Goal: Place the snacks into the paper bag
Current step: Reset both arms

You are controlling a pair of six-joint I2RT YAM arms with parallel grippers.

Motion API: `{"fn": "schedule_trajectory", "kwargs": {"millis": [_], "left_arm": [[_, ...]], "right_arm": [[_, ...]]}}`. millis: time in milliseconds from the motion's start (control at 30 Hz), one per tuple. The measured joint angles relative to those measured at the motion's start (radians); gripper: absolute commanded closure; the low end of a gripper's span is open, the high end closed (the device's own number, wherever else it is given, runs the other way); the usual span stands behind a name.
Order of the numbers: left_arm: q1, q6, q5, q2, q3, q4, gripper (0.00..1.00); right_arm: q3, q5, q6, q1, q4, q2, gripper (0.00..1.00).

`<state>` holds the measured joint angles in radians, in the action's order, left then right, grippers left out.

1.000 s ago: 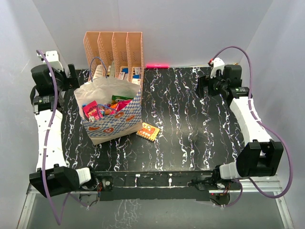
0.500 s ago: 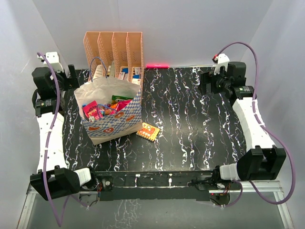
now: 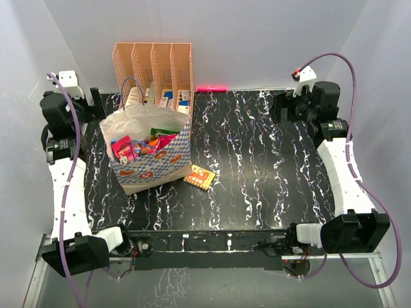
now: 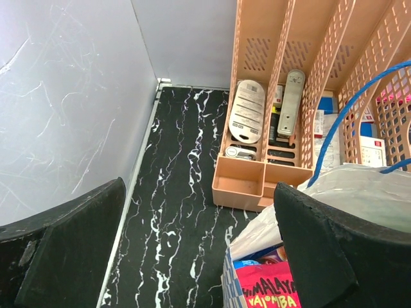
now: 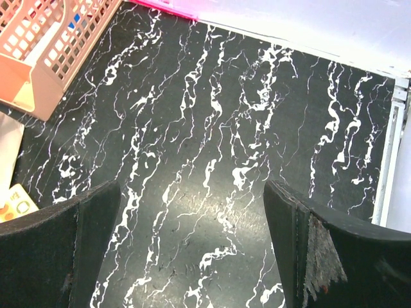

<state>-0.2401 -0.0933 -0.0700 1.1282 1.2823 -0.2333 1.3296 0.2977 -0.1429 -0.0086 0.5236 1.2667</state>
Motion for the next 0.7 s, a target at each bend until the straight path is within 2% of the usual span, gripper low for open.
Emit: {"fn": "schedule_trajectory", "kwargs": {"millis": [700], "left_arm": [[0.000, 0.004, -0.130, -0.032, 0.049, -0.095, 0.01]], "right_arm": [[-0.026, 0.008, 0.039, 0.000, -0.111, -0.058, 0.02]]}}
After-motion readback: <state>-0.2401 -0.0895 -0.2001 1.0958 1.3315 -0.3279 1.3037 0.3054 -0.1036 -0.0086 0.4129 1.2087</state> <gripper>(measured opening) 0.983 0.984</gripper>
